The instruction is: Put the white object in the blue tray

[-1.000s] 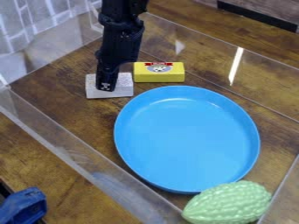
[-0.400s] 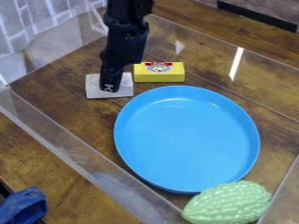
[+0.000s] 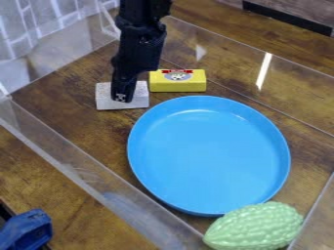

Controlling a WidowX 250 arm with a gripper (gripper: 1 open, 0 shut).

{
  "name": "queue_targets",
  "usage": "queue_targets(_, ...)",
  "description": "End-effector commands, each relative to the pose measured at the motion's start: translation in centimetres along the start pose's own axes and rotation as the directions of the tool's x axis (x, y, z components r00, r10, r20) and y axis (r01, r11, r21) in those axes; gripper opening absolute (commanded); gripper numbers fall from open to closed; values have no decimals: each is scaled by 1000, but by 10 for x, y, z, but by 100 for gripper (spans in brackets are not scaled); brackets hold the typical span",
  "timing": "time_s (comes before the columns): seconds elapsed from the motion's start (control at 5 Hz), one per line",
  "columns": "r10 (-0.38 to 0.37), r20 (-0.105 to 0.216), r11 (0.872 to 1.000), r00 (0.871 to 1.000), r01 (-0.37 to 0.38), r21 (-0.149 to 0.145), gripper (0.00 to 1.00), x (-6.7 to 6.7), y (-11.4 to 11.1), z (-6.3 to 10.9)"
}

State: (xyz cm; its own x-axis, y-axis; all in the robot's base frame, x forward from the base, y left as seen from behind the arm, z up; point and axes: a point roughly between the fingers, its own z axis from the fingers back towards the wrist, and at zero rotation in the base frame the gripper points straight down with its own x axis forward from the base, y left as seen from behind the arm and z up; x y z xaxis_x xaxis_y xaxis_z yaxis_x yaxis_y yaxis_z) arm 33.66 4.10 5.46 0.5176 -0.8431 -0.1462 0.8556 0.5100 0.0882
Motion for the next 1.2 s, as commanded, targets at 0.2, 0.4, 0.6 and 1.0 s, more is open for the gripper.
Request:
queue_targets(0.2,-10,54,996,998,5,93,0,-6,16,30)
queue_targets(0.4,-24,59,995,998,18,100,0,-10,20,29)
queue_targets(0.6,-36,63,994,997,29,107,0,-14,25,28)
queue_targets(1.0,-69,62,991,996,61,123,100,-8,35,13)
